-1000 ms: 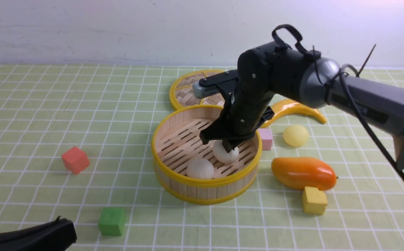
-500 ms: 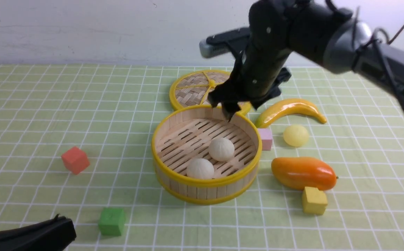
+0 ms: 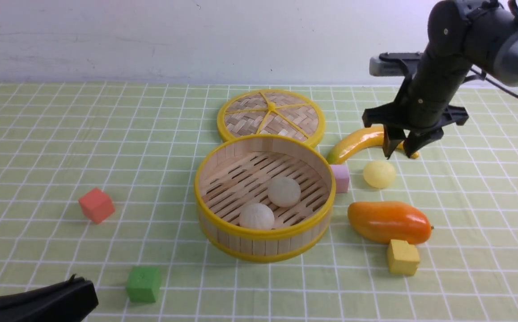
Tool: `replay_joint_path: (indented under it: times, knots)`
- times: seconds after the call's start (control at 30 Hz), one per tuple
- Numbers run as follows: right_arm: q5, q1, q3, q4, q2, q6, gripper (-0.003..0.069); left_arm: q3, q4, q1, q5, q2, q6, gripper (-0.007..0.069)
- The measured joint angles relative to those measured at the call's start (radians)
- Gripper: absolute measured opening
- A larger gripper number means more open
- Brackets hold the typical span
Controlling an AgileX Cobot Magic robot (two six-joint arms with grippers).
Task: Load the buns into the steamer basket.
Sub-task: Use the right arm to grab a steamed stuffed bun
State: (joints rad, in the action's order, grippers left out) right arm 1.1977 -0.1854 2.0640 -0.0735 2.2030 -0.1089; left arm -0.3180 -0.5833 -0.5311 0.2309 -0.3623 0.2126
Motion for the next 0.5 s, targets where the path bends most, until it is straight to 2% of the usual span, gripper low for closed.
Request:
replay_joint_path:
  times: [0.5]
  knots:
    - [-0.096,0.006,0.0,-0.033,0.088,0.0,0.0276,0.0,0.0,0.0,0.016,0.0,0.0,0.0047]
